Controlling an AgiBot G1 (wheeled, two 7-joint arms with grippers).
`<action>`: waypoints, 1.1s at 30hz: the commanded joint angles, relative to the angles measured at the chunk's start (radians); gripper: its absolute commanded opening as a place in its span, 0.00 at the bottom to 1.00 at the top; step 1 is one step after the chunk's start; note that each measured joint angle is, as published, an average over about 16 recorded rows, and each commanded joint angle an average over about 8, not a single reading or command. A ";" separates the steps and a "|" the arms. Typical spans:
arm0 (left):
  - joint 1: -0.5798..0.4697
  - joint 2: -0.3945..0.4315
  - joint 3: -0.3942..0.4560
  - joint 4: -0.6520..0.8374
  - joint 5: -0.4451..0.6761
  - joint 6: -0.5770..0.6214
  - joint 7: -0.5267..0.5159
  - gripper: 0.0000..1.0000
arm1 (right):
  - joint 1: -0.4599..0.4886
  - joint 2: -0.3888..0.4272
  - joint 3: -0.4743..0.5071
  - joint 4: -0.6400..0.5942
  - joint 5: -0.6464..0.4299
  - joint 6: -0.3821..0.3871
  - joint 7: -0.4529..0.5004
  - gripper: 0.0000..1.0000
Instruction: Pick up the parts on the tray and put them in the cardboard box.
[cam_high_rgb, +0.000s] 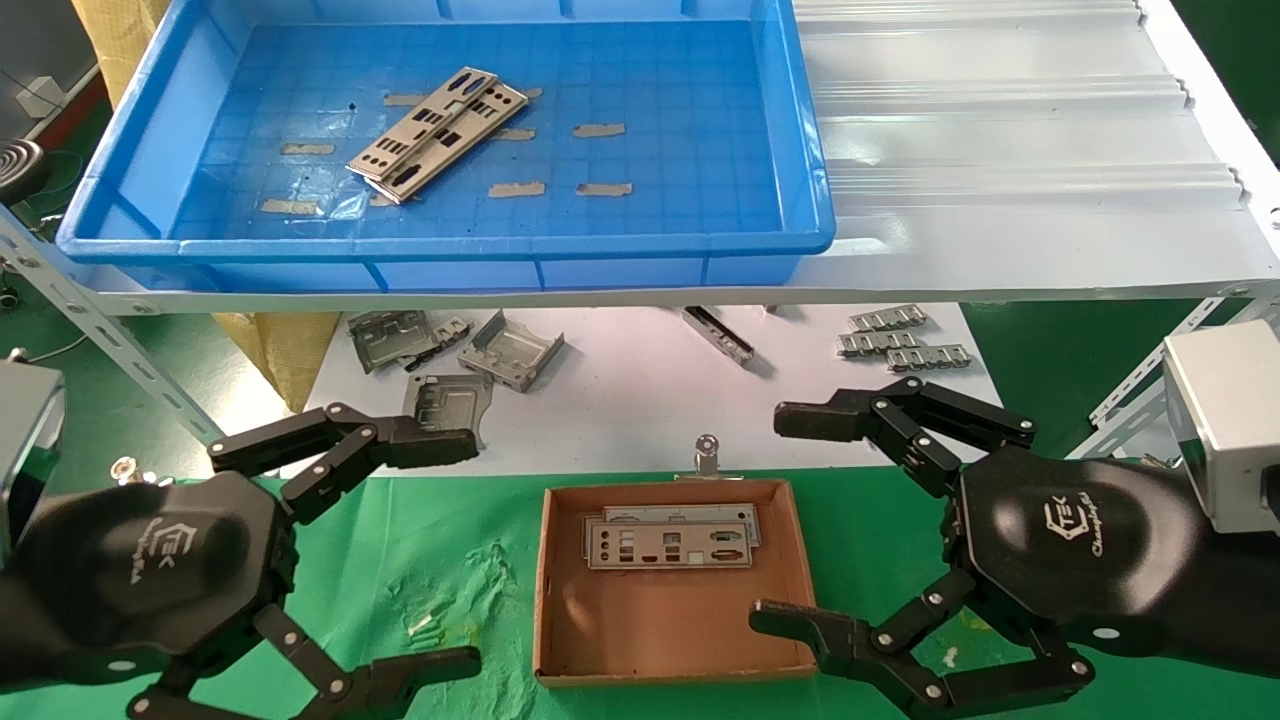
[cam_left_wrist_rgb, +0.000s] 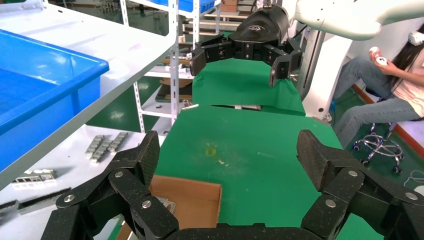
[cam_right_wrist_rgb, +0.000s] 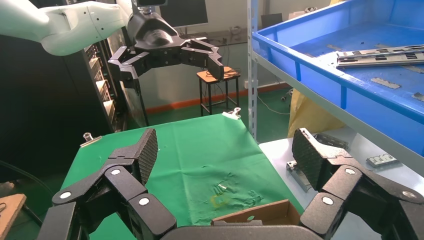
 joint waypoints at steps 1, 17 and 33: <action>0.000 0.000 0.000 0.000 0.000 0.000 0.000 1.00 | 0.000 0.000 0.000 0.000 0.000 0.000 0.000 1.00; 0.000 0.000 0.000 0.000 0.000 0.000 0.000 1.00 | 0.000 0.000 0.000 0.000 0.000 0.000 0.000 1.00; 0.000 0.000 0.000 0.000 0.000 0.000 0.000 1.00 | 0.000 0.000 0.000 0.000 0.000 0.000 0.000 1.00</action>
